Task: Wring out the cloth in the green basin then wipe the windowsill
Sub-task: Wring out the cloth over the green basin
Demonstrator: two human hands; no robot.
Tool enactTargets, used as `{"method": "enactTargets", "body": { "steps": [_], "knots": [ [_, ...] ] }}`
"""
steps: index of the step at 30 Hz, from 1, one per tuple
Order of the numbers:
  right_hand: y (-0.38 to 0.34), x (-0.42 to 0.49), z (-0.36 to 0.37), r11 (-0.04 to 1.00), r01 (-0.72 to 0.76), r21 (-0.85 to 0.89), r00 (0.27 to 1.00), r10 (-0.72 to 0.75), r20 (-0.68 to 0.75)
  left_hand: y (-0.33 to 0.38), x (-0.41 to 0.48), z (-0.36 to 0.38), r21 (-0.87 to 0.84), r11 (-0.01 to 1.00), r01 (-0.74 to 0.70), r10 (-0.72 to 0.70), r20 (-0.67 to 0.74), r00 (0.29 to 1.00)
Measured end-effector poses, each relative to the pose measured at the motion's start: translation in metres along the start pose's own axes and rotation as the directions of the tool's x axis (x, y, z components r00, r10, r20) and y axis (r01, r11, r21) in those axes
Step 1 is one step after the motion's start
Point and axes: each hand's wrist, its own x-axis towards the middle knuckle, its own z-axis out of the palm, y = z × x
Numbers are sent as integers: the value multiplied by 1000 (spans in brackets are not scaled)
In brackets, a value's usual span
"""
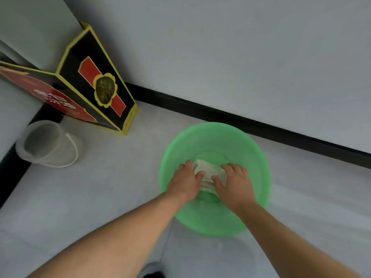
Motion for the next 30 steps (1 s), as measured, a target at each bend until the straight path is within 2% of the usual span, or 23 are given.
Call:
{"method": "enactTargets", "body": {
  "steps": [4, 7, 10, 12, 15, 17, 19, 23, 24, 25, 28, 29, 30],
  "knots": [
    [11, 16, 16, 995, -76, -66, 995, 80, 66, -6, 27, 18, 14, 999, 34, -33, -50, 998],
    [15, 20, 21, 991, -124, -45, 991, 126, 33, -12, 34, 28, -45, 995, 87, -89, -45, 995],
    [18, 20, 21, 984, -172, -36, 982, 174, 67, -16, 31, 33, 15, 996, 84, -83, -15, 996],
    [21, 19, 22, 983, -174, -52, 979, 178, 94, -15, 30, 33, -24, 998, 66, -66, -15, 998],
    [19, 18, 20, 979, -203, -13, 964, 202, 173, -18, 28, 25, -234, 968, 93, -95, 3, 995],
    [14, 17, 17, 973, -222, 67, 957, 204, 207, -19, 26, 19, -470, 869, 154, -140, 64, 988],
    [8, 16, 16, 950, -227, 214, 958, 179, 222, -19, 23, 13, -616, 764, 193, -167, 101, 981],
    [5, 18, 0, 817, -249, 520, 950, 102, 295, -11, 22, 1, -755, 611, 236, -190, 150, 970],
    [8, 18, -6, 744, -276, 609, 940, 77, 333, -8, 22, -2, -794, 553, 252, -198, 168, 966],
    [10, 18, -10, 629, -316, 710, 929, 53, 366, -7, 21, -5, -834, 481, 269, -197, 196, 961],
    [12, 17, -19, 228, -383, 895, 918, -10, 396, 0, 17, -11, -911, 276, 306, -108, 287, 952],
    [10, 17, -20, 169, -365, 915, 927, -25, 375, 4, 15, -11, -921, 244, 302, -68, 295, 953],
    [7, 16, -19, 161, -342, 926, 936, -36, 351, 9, 13, -10, -929, 239, 284, -33, 284, 958]
  ]
}}
